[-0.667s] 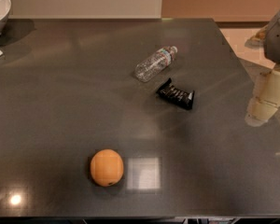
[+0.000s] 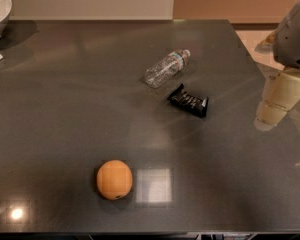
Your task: Move rxbar chocolate near orange
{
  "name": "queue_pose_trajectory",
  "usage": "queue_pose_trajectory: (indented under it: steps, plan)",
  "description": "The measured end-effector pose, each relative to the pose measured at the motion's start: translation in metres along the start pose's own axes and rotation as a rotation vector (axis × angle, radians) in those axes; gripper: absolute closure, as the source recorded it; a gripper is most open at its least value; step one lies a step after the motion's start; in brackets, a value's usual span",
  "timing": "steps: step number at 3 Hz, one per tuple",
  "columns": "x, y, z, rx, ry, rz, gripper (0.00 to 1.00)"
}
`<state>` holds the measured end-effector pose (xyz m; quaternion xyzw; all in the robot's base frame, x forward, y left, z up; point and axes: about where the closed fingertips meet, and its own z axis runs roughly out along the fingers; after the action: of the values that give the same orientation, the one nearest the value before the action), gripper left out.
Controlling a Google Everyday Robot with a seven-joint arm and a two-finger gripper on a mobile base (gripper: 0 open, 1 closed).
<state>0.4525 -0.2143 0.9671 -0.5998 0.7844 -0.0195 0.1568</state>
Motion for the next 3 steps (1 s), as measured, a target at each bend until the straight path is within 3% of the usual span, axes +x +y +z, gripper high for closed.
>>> queue_pose_trajectory:
  steps: [3]
  plan:
    - [-0.027, -0.042, 0.078, -0.072, -0.104, 0.089, 0.0]
